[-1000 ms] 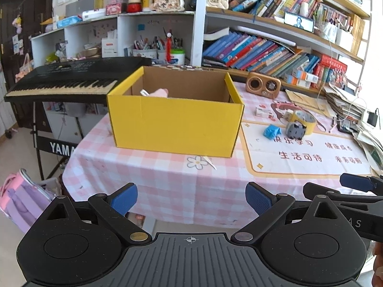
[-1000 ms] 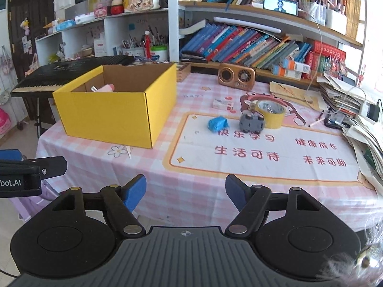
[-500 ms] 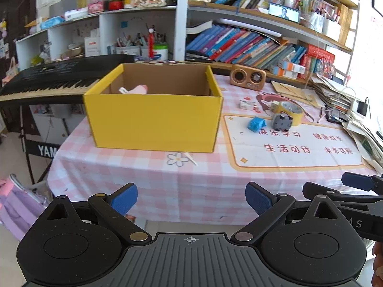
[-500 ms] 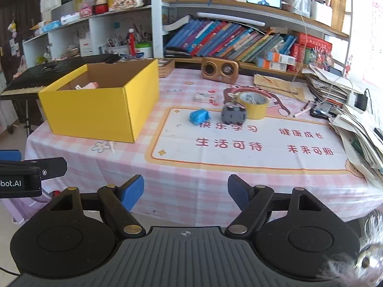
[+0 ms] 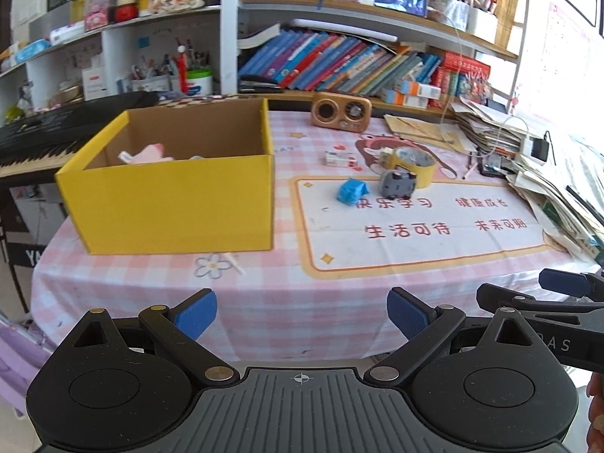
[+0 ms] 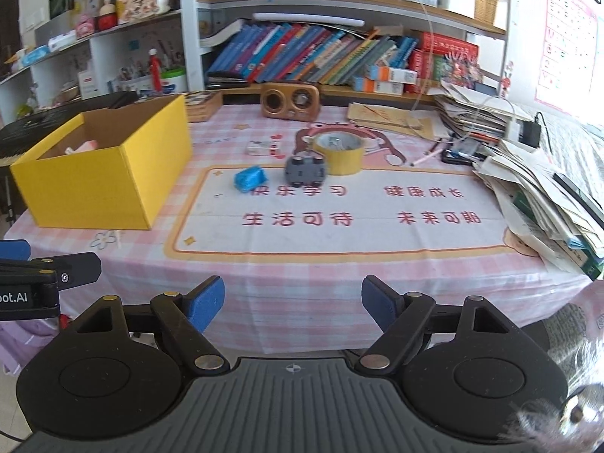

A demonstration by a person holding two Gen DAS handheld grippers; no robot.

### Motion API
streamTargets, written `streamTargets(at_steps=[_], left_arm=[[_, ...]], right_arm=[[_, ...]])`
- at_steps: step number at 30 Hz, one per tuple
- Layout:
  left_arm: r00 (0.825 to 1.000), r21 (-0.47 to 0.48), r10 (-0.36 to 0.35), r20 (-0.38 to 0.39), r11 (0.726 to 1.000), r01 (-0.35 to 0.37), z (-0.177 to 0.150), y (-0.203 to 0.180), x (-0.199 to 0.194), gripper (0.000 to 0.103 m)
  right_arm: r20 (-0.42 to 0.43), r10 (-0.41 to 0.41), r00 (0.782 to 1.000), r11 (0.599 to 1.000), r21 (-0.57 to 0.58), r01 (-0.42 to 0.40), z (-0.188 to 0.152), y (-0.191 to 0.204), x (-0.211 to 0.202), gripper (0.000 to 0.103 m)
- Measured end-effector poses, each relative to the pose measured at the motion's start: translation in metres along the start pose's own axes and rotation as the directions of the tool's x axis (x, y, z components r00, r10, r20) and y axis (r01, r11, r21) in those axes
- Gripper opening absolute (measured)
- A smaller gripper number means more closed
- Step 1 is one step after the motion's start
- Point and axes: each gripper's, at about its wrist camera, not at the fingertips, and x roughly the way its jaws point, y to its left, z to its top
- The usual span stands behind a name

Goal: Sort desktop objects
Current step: 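Move both tools toward the blue cloth and grey toy truck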

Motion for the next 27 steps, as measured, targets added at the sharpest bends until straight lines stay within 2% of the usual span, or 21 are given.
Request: streamTargets(at_steps=[15,27], left_arm=[[0.999,0.002,-0.034,-0.034,0.999,0.034,0.022,-0.036,0.037,0.099],[0.998,-0.013,-0.015,-0.066,1.0,0.014,0.041,-0.066,0.073,0.099]], right_arm=[[-0.038,-0.023,0.999,1.0,0.0,0.023,0.022,-0.041,0.029,0.08],[-0.085,0.011,0.996,1.0,-0.004,-0.011,0.043,-0.079,0.069,0.081]])
